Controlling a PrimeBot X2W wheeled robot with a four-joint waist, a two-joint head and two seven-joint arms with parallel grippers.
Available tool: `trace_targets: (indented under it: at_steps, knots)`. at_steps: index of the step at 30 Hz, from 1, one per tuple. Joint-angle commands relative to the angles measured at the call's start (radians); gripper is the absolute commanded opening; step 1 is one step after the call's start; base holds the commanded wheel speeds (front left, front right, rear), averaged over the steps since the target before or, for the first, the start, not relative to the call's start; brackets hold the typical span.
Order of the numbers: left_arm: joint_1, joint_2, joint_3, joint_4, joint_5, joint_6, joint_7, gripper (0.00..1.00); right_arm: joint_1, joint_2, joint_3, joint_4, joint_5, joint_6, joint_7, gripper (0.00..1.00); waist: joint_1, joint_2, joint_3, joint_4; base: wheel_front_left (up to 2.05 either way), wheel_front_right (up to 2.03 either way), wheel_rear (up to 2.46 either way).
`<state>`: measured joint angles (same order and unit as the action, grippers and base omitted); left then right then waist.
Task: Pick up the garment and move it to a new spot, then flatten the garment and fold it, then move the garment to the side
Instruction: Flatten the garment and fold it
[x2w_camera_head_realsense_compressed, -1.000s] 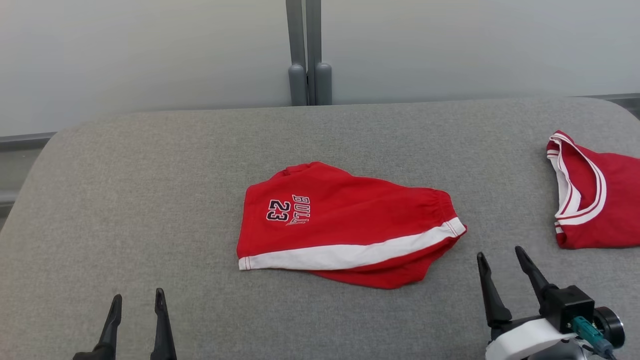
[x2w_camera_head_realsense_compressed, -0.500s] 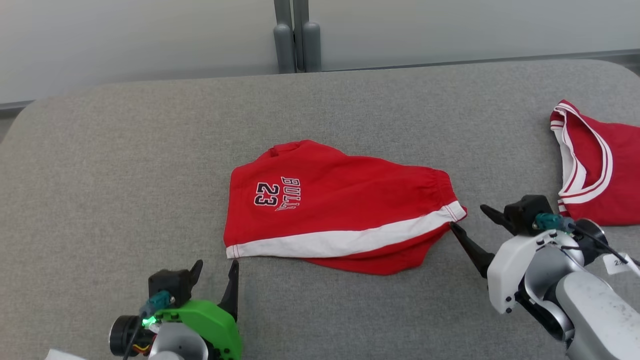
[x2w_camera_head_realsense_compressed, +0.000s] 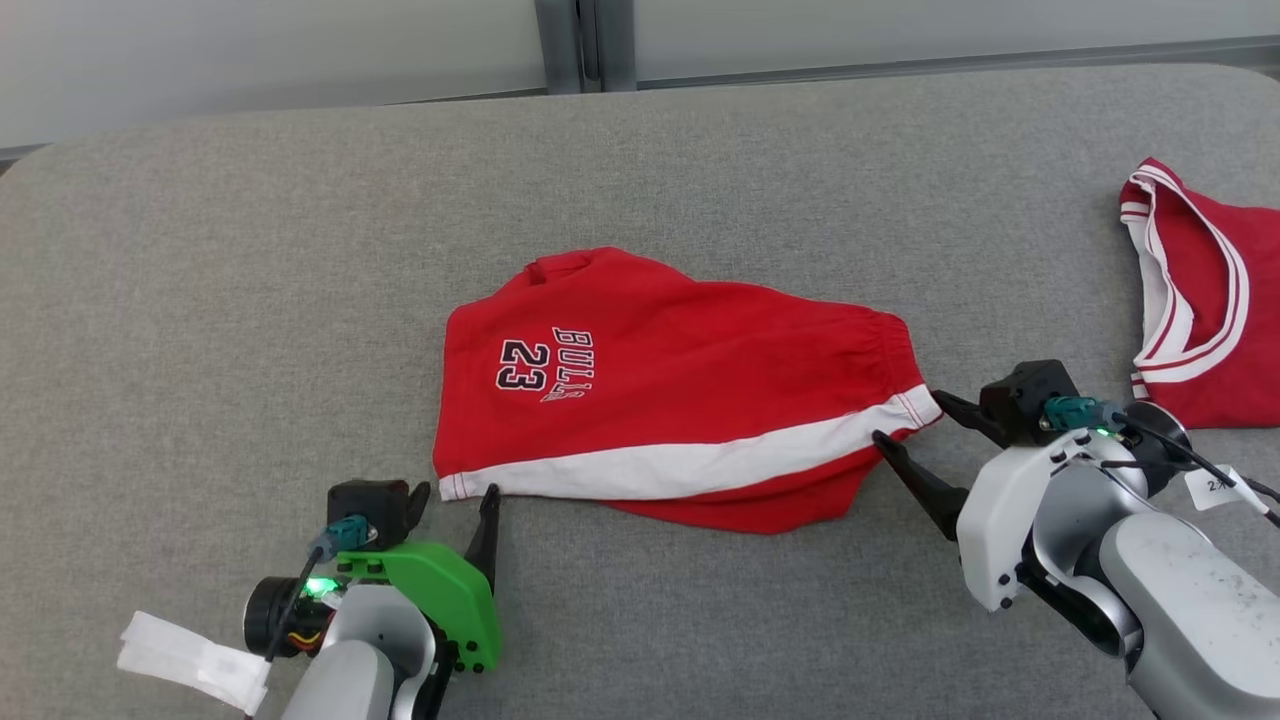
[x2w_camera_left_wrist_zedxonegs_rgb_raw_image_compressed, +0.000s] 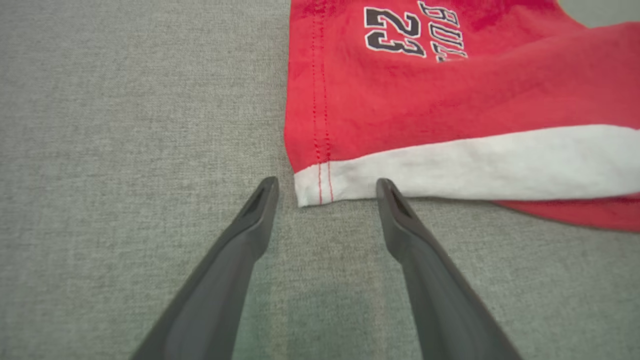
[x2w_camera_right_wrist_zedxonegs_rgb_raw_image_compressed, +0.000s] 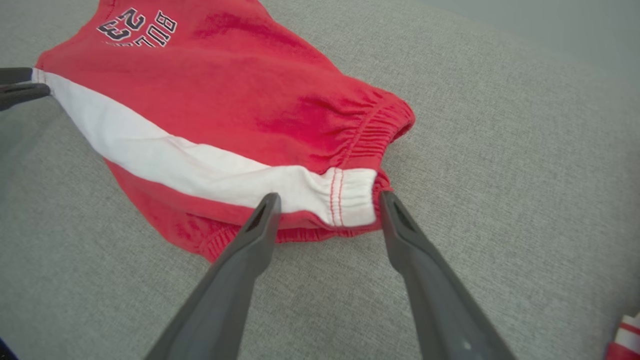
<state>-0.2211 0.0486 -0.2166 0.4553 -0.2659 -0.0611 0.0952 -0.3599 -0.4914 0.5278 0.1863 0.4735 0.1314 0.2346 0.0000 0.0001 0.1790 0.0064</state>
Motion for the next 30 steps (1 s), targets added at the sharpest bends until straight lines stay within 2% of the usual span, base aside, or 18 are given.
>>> trace_targets:
  at_steps: [1,6,7,9,10,12,13,14,15,16,17,23,26,30]
  knots:
    - [-0.024,0.004,0.006,0.005,-0.026,-0.002,-0.002,1.00,-0.016,-0.007,0.004,-0.003,0.004,-0.002,-0.006,1.00,0.0000,-0.0001,0.008,-0.005,0.00,0.00,0.00]
    - [-0.039,0.004,0.002,0.022,-0.041,-0.005,0.012,1.00,-0.024,-0.003,0.017,-0.002,0.009,-0.002,-0.016,1.00,0.0000,-0.0001,0.018,-0.011,0.00,0.00,0.00]
    - [-0.041,0.004,0.001,0.022,-0.041,-0.004,0.010,0.87,-0.025,-0.002,0.019,0.000,0.009,-0.002,-0.018,1.00,0.0000,-0.0001,0.020,-0.012,0.00,0.00,0.00]
    - [-0.043,0.005,-0.002,0.026,-0.045,-0.005,0.010,0.46,-0.029,0.002,0.027,0.006,0.013,-0.002,-0.022,1.00,0.0000,-0.0001,0.023,-0.012,0.00,0.00,0.00]
    - [-0.042,0.005,-0.004,0.026,-0.047,-0.005,0.008,0.45,-0.033,0.004,0.029,0.008,0.016,-0.002,-0.025,0.98,0.0000,-0.0001,0.023,-0.011,0.00,0.00,0.00]
    - [-0.043,0.006,-0.008,0.024,-0.045,-0.005,0.004,0.33,-0.036,0.006,0.034,0.015,0.017,-0.002,-0.029,0.54,0.0000,-0.0001,0.025,-0.010,0.00,0.00,0.00]
    - [-0.044,0.006,-0.010,0.023,-0.045,-0.004,0.003,0.28,-0.037,0.007,0.036,0.018,0.016,-0.002,-0.033,0.48,0.0000,-0.0001,0.026,-0.009,0.00,0.00,0.00]
    - [-0.045,0.007,-0.015,0.023,-0.043,-0.006,0.004,0.06,-0.040,0.010,0.038,0.022,0.016,-0.002,-0.037,0.39,0.0000,-0.0001,0.026,-0.008,0.00,0.00,0.00]
    - [-0.046,0.007,-0.017,0.022,-0.043,-0.007,0.002,0.00,-0.041,0.012,0.041,0.025,0.016,-0.002,-0.038,0.25,0.0000,-0.0001,0.027,-0.007,0.00,0.00,0.00]
    - [-0.048,0.007,-0.018,0.021,-0.046,-0.009,0.001,0.00,-0.041,0.015,0.045,0.028,0.018,-0.002,-0.042,0.09,0.0000,-0.0001,0.026,-0.006,0.00,0.00,0.00]
    - [-0.049,0.008,-0.019,0.021,-0.048,-0.009,0.001,0.00,-0.043,0.018,0.047,0.030,0.021,-0.002,-0.046,0.00,0.0000,-0.0001,0.026,-0.005,0.00,0.00,0.00]
    - [-0.011,0.012,-0.016,-0.063,-0.080,-0.020,-0.002,0.00,-0.037,0.014,0.043,0.019,0.046,-0.002,-0.075,0.00,0.0000,-0.0001,0.010,-0.004,0.00,0.00,0.00]
    - [0.033,0.014,-0.008,-0.174,-0.124,-0.031,0.014,0.00,-0.004,0.007,0.017,-0.028,0.087,-0.002,-0.096,0.00,0.0000,-0.0001,-0.005,-0.004,0.00,0.00,0.00]
    - [0.106,0.027,0.009,-0.410,-0.217,-0.045,0.076,0.00,0.040,-0.021,-0.055,-0.141,0.180,-0.002,-0.124,0.00,0.0000,-0.0001,-0.027,-0.008,0.00,0.00,0.00]
